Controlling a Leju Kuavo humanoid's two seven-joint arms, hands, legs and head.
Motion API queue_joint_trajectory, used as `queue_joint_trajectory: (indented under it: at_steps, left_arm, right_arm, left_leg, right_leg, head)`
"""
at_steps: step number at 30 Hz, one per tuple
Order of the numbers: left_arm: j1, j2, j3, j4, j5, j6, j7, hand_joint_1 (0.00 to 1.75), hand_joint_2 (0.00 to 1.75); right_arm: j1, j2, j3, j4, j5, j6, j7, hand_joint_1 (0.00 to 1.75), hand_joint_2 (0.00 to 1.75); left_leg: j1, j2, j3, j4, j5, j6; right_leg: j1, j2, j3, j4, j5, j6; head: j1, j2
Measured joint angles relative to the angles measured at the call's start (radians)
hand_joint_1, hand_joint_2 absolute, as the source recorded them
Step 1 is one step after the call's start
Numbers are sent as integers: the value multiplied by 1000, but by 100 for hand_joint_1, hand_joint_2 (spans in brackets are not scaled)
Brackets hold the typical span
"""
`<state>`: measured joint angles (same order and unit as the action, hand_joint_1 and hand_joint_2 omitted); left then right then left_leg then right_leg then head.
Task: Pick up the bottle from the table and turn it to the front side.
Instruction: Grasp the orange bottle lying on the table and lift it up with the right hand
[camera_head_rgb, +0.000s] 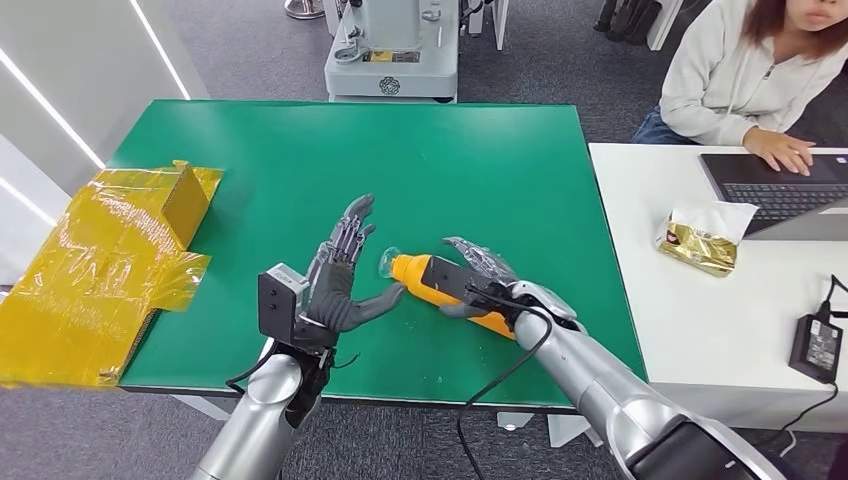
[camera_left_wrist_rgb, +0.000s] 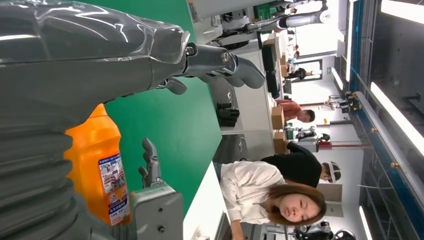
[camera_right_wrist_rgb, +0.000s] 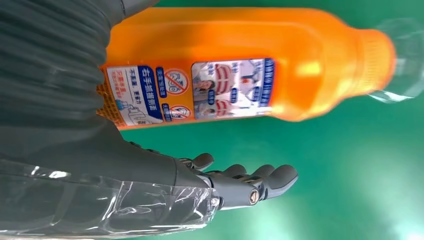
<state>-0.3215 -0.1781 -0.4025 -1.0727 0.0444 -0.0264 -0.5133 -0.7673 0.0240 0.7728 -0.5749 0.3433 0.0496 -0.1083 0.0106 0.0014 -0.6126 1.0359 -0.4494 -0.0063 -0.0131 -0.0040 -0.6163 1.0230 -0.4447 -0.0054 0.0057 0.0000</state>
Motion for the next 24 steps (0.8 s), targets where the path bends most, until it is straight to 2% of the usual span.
queue_joint_trajectory:
  at_steps: [7,14,18,22,24]
  left_arm:
    - [0,0,3,4,64,-51,11,0,175]
    - [1,3,11,11,80,-61,10,0,175]
    - [6,9,16,11,80,-68,10,0,175]
    - [11,12,25,11,81,-70,10,0,175]
    - [13,13,28,11,83,-72,10,0,175]
  right_arm:
    - [-58,1,92,78,133,1,56,0,175]
    - [-89,-16,136,102,152,-6,64,0,175]
    - [-88,-40,145,91,156,-9,64,7,175]
    - [-86,-53,149,85,156,-9,63,127,175]
    - [-85,-56,150,84,155,-8,61,132,175]
  left_leg:
    - [0,0,0,0,0,0]
    - [0,0,0,0,0,0]
    - [0,0,0,0,0,0]
    - [0,0,0,0,0,0]
    - [0,0,0,0,0,0]
  right_leg:
    - [0,0,0,0,0,0]
    - [0,0,0,0,0,0]
    - [0,0,0,0,0,0]
    - [0,0,0,0,0,0]
    - [0,0,0,0,0,0]
  head:
    - [0,0]
    - [0,0]
    - [0,0]
    - [0,0]
    - [0,0]
